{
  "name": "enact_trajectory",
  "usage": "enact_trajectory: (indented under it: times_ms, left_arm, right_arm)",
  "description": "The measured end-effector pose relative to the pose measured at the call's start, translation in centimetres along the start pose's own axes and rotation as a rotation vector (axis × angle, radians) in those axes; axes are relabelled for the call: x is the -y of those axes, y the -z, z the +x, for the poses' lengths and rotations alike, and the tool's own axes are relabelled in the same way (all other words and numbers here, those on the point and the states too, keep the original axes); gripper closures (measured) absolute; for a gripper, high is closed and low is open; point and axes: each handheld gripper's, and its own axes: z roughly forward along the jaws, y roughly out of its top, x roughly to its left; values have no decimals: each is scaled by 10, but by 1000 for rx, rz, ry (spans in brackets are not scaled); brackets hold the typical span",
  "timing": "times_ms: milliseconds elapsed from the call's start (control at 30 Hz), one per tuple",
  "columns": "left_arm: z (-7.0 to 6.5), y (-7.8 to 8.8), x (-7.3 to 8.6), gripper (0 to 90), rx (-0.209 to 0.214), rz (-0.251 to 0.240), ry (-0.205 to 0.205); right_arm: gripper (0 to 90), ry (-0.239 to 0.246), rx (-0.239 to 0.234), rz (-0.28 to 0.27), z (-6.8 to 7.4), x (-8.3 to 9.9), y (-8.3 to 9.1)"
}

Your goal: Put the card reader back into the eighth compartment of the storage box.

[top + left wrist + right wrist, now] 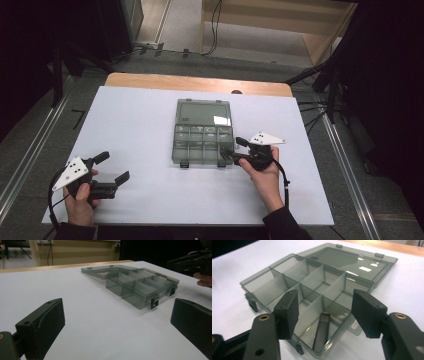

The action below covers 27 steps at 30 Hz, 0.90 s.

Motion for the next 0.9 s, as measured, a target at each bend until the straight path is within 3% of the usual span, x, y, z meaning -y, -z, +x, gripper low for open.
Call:
enact_trajectory:
  times_ms: [67, 200, 400, 600, 900]
  left_arm:
    - [-3, -3, -2, 0, 9, 0, -5]
    - [-8, -11, -6, 0, 34, 4, -4]
    - [-12, -19, -14, 0, 55, 1, -12]
    - [-19, -25, -19, 0, 57, 29, -56]
    - [-20, -35, -25, 0, 70, 34, -53]
  right_arm:
    - [283, 0, -6, -2, 1, 0, 2]
    - [262, 8, -28, -24, 2, 0, 4]
    - [148, -1, -11, -36, -2, 1, 9]
    - [116, -13, 14, -50, -9, 1, 16]
    - [77, -5, 9, -61, -17, -3, 27]
